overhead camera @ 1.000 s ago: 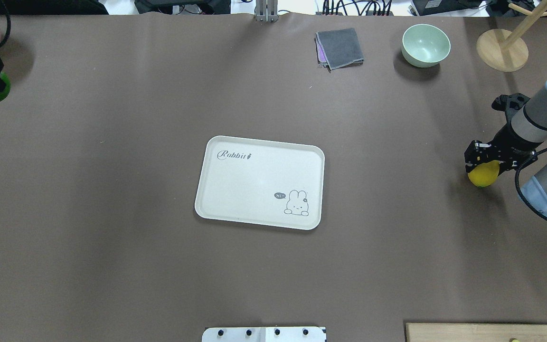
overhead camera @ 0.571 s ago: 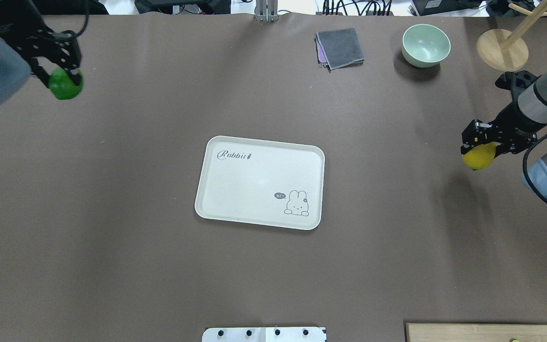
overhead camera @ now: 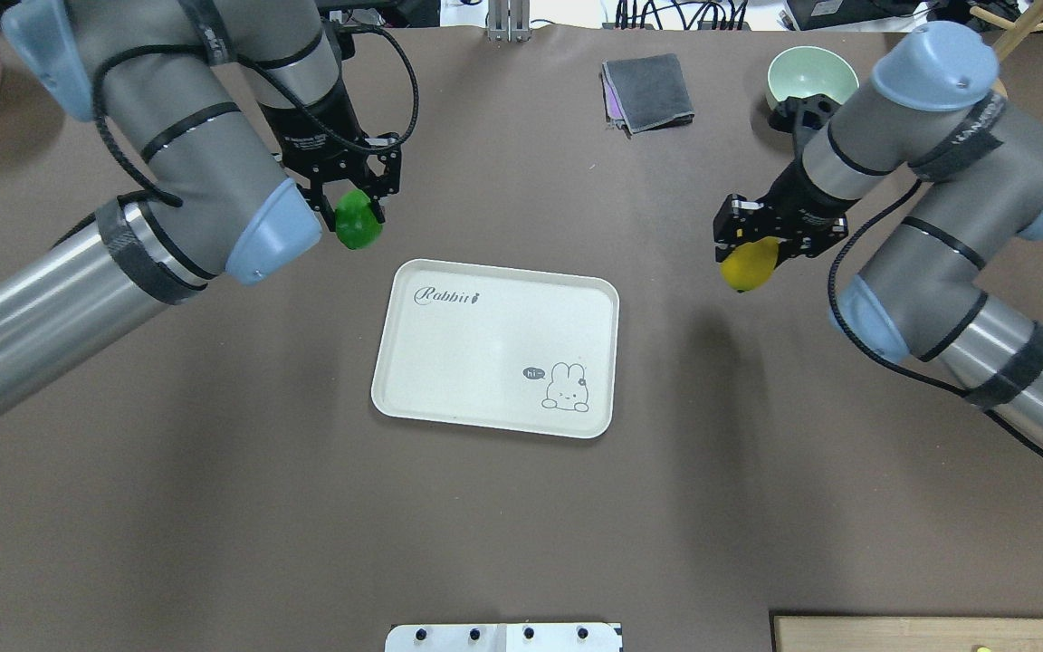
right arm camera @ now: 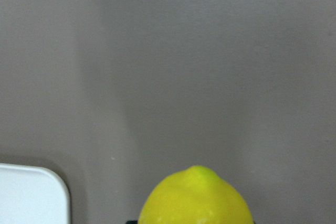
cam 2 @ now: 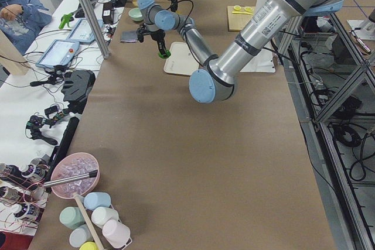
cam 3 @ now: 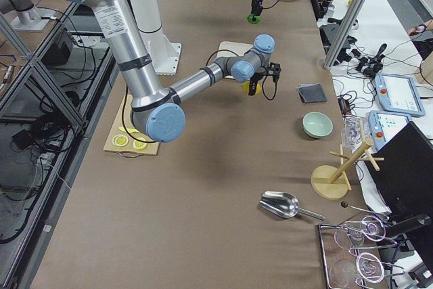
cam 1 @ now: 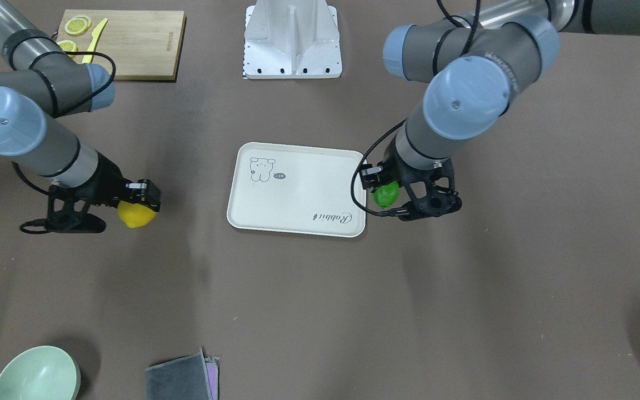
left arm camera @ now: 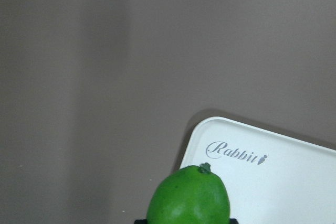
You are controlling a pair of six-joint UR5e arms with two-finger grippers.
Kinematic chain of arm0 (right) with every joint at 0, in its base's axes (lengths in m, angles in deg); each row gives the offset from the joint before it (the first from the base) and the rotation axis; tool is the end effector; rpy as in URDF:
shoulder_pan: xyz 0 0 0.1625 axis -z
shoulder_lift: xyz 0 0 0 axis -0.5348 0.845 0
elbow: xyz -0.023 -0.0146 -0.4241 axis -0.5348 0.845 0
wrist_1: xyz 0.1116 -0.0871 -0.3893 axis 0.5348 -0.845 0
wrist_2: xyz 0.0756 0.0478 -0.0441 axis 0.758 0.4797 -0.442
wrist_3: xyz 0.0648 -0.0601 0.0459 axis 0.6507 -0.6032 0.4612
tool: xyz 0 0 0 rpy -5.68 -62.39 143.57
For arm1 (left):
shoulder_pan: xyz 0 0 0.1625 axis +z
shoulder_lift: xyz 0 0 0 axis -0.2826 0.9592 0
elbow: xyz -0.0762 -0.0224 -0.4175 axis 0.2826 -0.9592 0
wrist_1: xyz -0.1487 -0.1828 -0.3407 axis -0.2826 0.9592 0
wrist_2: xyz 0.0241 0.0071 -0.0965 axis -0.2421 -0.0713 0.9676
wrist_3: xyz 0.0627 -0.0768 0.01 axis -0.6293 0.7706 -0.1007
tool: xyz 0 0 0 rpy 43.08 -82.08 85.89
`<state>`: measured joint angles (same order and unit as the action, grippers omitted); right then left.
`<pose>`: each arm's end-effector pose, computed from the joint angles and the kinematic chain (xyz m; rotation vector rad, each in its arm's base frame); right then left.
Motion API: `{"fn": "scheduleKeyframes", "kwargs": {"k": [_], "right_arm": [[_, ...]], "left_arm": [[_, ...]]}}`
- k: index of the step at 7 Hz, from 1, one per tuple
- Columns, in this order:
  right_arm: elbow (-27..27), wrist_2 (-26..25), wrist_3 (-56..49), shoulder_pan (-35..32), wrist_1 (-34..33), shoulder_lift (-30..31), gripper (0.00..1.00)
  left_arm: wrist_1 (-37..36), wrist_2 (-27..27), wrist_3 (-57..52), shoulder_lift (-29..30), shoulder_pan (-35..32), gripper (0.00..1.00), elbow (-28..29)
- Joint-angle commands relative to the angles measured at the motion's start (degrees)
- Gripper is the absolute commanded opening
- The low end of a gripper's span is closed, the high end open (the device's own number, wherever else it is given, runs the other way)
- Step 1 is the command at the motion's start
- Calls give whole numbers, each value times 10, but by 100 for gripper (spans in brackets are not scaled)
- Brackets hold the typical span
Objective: Place all lemons on tray
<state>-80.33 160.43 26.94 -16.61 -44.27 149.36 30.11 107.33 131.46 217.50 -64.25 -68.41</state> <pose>-0.3840 -0.5473 0.3511 -0.0766 -0.9404 0.0588 0.4301 -0.5764 0.1775 -0.2130 0.8425 -0.1018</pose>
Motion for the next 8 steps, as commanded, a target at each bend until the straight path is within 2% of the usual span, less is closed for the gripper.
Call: {"fn": "scheduleKeyframes", "kwargs": {"k": [1, 4, 6, 7, 8], "right_arm": [[61, -40, 28, 59, 2, -79, 0], [91, -45, 76, 83, 2, -142, 0], [93, -45, 80, 106, 3, -145, 0], [93, -41, 81, 109, 2, -144, 0], [93, -39, 83, 109, 2, -144, 0]], "left_arm": [[58, -42, 47, 18, 42, 0, 46], [97, -59, 53, -14, 55, 0, 46], [106, -82, 60, -39, 78, 0, 25], [117, -116, 78, -40, 108, 0, 26], [131, -117, 111, -41, 128, 0, 27]]}}
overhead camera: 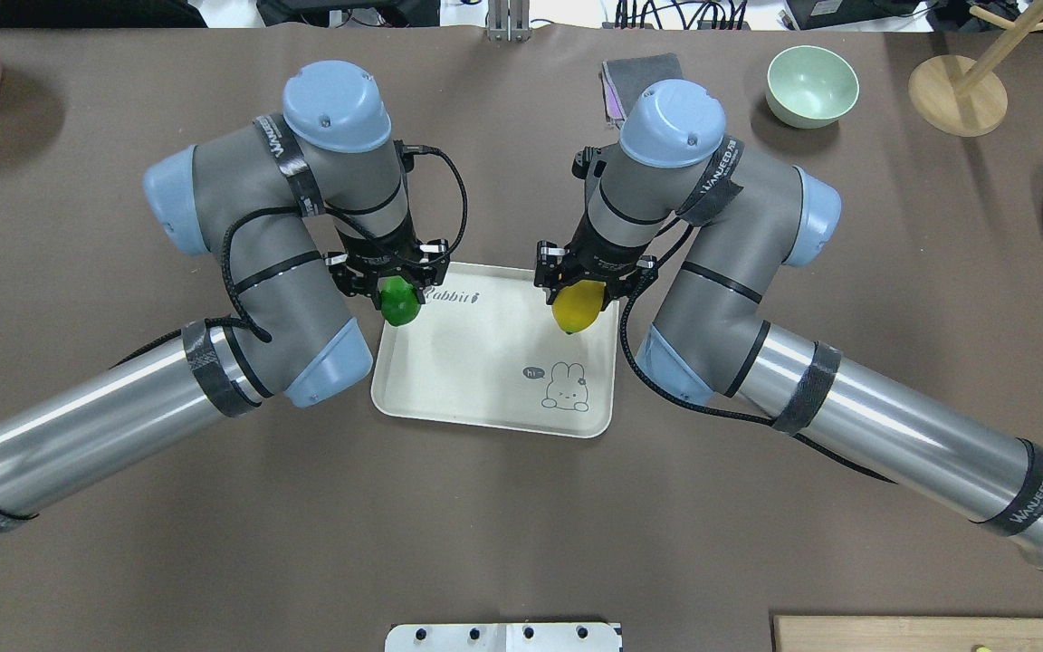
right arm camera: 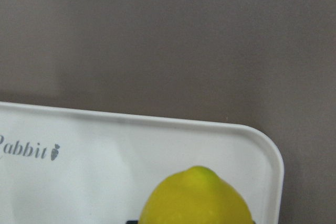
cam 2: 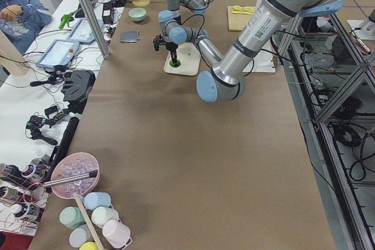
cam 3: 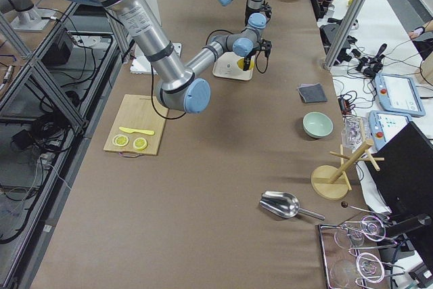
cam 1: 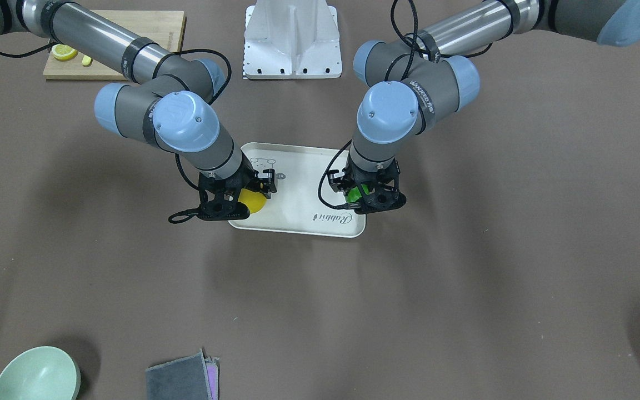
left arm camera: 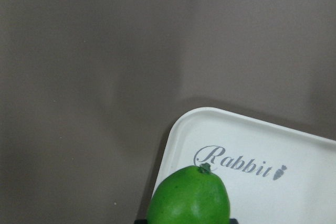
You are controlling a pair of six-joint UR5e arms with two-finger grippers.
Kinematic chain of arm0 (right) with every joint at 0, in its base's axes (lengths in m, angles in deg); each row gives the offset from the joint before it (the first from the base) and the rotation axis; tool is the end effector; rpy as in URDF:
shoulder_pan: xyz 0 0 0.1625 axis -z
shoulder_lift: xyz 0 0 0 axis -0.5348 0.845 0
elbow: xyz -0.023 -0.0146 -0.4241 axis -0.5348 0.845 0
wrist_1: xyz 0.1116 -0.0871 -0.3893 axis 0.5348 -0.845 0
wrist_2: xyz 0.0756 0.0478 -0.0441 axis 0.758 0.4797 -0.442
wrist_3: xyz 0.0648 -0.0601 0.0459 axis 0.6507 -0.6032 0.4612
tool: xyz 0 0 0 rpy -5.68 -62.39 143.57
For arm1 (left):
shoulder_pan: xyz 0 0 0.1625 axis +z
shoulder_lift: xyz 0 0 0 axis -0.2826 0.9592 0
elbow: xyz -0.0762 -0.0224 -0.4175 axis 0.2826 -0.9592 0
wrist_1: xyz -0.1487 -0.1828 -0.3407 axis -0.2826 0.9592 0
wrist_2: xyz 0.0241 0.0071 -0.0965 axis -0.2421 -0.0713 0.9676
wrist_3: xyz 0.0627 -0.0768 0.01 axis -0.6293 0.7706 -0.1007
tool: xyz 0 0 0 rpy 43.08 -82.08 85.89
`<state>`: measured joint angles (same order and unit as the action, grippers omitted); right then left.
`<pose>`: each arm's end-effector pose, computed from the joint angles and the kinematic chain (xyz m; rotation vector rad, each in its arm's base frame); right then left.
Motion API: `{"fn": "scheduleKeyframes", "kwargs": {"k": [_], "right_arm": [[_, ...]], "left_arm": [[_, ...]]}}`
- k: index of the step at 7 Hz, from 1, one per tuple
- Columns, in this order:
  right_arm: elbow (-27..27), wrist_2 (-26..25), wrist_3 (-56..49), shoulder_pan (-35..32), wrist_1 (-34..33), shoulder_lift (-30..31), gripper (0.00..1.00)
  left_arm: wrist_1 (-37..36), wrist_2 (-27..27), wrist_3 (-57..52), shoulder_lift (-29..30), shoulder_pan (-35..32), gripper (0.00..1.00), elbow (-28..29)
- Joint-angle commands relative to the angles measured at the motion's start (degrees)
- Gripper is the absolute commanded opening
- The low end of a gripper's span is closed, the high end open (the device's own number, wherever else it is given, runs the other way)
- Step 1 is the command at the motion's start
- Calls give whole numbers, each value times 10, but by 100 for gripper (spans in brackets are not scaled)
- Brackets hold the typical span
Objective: Place all lemons on tray
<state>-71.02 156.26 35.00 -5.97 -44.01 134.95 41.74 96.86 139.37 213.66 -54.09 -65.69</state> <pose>-0.5317 -0.5165 0.2525 -0.1137 -0.9594 0.0130 0.5298 -0.5139 0.2287 -0.1362 0.7926 -0.0942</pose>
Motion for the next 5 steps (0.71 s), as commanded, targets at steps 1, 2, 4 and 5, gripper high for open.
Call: {"fn": "scheduleKeyframes", "kwargs": {"k": [1, 2, 4, 5], "right_arm": [[0, 3, 3, 2, -1, 0, 30], [0, 2, 4, 2, 0, 0, 99], [-1, 2, 9, 2, 0, 0, 100], [-1, 3, 9, -3, 1, 0, 100]], "left_arm": [[27, -13, 34, -13, 30, 0, 0], [33, -13, 34, -15, 30, 0, 1], [34, -13, 33, -15, 30, 53, 0], [34, -13, 33, -15, 30, 98, -2]]}}
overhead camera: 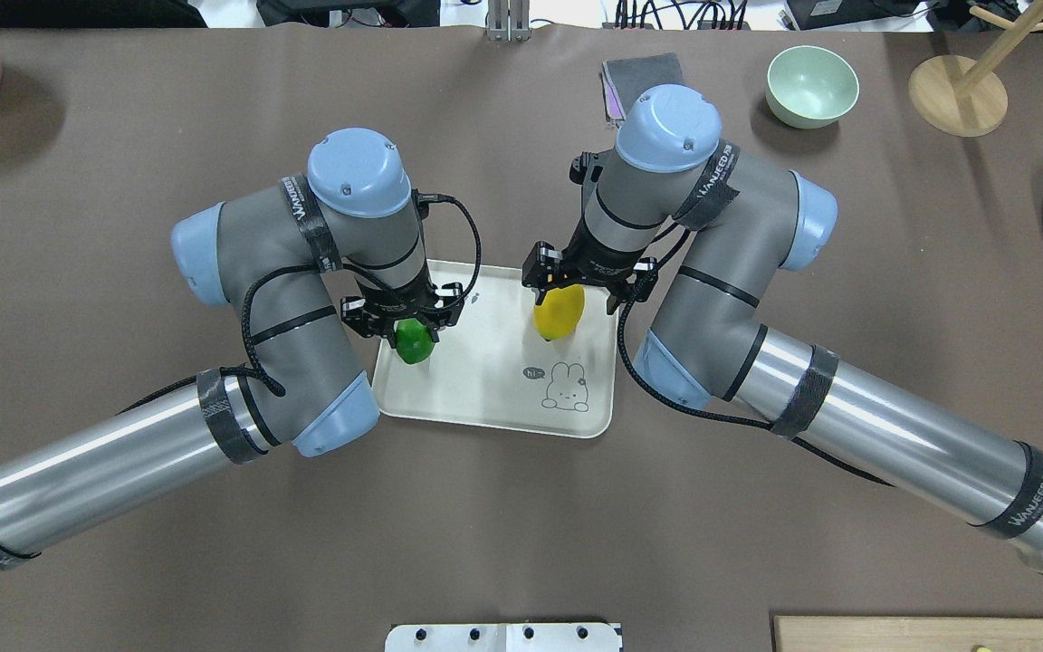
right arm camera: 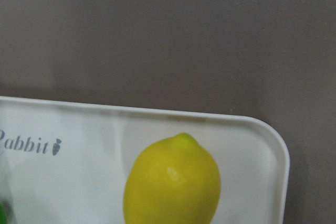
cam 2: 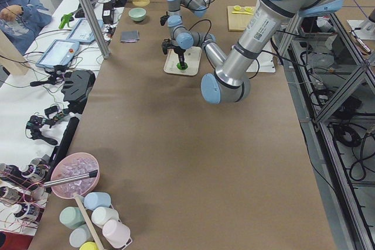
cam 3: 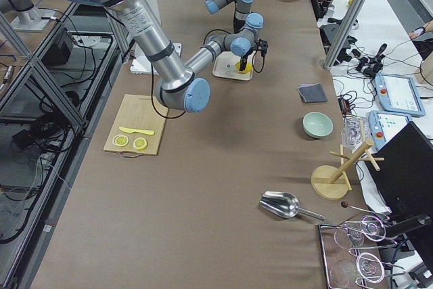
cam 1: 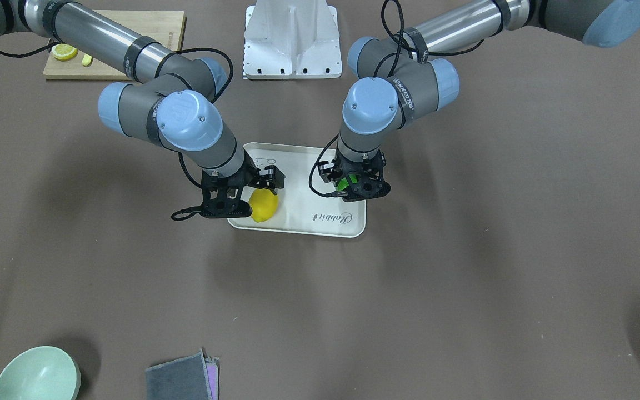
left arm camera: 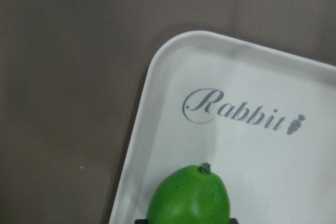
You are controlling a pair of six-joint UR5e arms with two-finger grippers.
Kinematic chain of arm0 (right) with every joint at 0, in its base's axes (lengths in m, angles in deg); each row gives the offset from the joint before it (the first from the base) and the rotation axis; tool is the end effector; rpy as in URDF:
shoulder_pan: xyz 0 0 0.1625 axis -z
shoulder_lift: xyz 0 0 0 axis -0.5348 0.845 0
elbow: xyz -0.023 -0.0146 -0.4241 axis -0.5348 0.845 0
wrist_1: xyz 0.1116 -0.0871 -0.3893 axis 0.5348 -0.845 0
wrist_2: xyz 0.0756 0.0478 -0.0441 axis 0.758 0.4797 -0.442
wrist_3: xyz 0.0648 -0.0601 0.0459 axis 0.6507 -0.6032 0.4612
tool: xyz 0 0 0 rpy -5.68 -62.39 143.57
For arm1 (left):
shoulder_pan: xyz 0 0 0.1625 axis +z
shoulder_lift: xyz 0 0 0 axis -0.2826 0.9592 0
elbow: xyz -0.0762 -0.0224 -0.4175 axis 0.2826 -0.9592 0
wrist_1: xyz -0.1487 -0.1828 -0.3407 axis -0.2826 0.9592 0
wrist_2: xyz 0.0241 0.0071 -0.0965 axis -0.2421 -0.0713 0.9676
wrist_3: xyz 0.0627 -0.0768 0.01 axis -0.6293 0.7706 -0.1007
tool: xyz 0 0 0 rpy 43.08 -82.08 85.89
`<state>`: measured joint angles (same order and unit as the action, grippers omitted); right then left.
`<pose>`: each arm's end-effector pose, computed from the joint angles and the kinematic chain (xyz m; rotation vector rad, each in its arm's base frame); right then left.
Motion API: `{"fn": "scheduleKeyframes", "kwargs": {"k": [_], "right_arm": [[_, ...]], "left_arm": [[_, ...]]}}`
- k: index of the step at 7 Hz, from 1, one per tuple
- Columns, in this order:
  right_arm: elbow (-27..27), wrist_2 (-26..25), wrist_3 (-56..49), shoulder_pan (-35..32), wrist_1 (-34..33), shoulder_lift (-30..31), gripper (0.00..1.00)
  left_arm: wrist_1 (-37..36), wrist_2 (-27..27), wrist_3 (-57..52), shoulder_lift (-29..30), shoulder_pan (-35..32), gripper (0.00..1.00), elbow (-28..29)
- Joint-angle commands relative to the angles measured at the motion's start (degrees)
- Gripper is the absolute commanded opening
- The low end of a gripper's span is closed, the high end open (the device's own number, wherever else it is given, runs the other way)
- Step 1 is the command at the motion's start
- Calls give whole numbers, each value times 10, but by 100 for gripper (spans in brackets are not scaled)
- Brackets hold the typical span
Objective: Place all lemons on tray
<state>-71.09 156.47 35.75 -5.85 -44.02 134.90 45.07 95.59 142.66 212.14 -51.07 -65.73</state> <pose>-0.5327 -0.5149 0.2512 -0.1230 -0.9615 0.0209 0.5543 -0.4863 0.2411 -0.1443 0.8028 -0.0971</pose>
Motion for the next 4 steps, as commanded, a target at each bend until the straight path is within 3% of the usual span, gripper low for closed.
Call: {"fn": "scheduleKeyframes", "kwargs": {"k": [1, 4], "right_arm": [[-8, 4, 1, -31, 0, 7, 100], [-66, 86, -42, -191, -8, 110, 100]], "left_arm": [[-1, 2, -3, 0, -5, 98, -6], [-54, 29, -48, -13, -64, 98, -53]]}}
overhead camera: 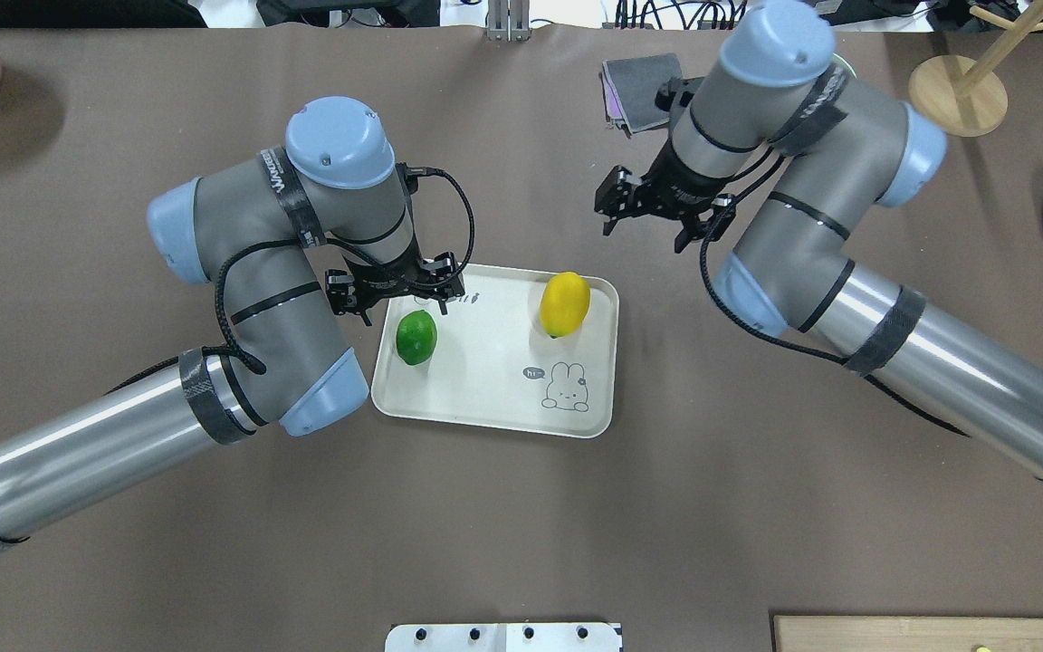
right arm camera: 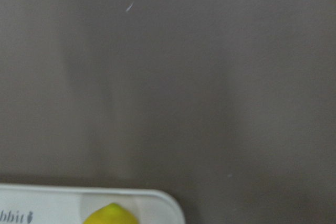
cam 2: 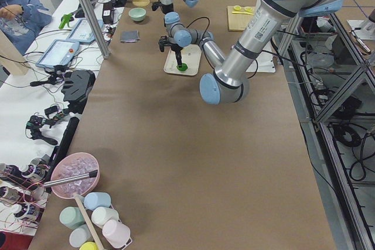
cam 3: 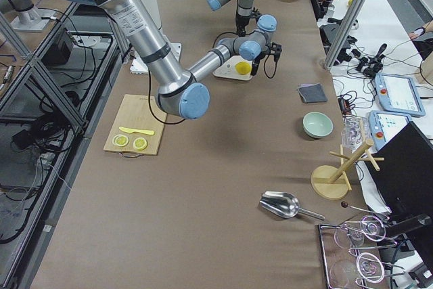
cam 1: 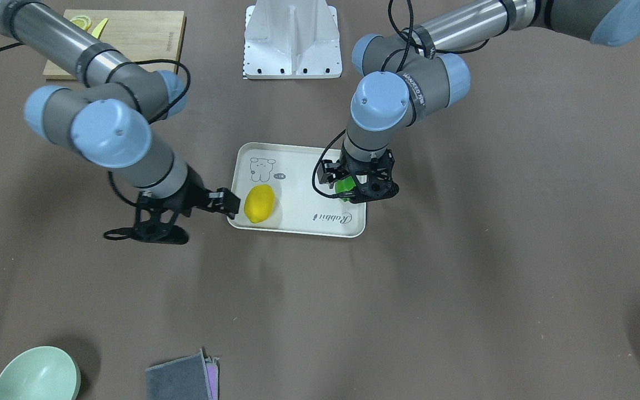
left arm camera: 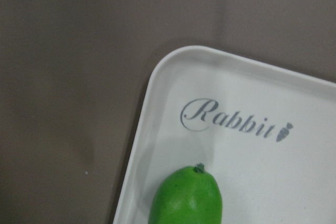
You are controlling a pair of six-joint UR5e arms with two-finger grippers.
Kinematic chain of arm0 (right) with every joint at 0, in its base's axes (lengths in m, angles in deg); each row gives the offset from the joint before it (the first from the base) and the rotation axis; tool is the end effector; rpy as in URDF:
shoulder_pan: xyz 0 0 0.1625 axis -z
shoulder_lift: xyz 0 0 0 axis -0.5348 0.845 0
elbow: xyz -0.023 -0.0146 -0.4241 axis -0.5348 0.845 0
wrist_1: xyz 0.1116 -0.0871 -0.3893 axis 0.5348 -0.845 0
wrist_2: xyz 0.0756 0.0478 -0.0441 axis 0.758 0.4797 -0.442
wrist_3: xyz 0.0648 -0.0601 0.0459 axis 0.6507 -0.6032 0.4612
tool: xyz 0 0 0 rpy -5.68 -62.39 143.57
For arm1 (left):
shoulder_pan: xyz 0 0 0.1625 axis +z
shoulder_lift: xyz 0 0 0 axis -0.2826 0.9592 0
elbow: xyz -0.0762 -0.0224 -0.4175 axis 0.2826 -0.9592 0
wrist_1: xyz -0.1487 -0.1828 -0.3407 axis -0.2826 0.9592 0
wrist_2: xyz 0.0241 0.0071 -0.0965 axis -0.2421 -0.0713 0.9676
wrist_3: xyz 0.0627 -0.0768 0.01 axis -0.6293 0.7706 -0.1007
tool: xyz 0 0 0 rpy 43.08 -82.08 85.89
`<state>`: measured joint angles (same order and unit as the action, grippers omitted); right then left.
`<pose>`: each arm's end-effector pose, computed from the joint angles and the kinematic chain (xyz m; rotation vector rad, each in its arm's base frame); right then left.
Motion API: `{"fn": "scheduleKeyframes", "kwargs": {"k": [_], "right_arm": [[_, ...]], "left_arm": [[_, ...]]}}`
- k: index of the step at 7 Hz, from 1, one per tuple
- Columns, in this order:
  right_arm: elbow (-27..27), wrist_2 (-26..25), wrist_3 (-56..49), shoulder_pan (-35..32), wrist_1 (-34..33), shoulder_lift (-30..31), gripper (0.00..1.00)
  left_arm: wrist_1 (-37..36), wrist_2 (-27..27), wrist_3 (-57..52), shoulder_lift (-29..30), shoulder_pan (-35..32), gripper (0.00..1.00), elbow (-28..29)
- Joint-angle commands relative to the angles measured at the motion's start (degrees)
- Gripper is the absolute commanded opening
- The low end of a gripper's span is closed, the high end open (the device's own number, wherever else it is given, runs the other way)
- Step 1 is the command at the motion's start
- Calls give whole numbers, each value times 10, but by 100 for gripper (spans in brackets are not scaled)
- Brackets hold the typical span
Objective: Place all lemons on tray
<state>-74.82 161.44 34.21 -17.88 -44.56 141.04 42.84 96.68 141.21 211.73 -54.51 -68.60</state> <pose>-0.3998 -0.5872 0.2962 -0.1121 -0.9760 0.1720 0.5146 -0.5091 0.2288 -0.1243 0.8195 -0.1219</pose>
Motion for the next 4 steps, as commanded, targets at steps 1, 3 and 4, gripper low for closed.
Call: {"fn": "scheduleKeyframes", "kwargs": {"k": [1, 3, 4], "right_arm": [[-39, 43, -48, -124, -3, 86, 100], [-44, 35, -243, -203, -43, 148, 100], [-45, 20, -342, -232, -68, 173, 100]], "left_arm": [[-82, 25, -121, -29, -77, 98, -57], [-121, 40, -226, -117, -133, 98, -127], [-121, 41, -262, -158, -156, 98, -154]]}}
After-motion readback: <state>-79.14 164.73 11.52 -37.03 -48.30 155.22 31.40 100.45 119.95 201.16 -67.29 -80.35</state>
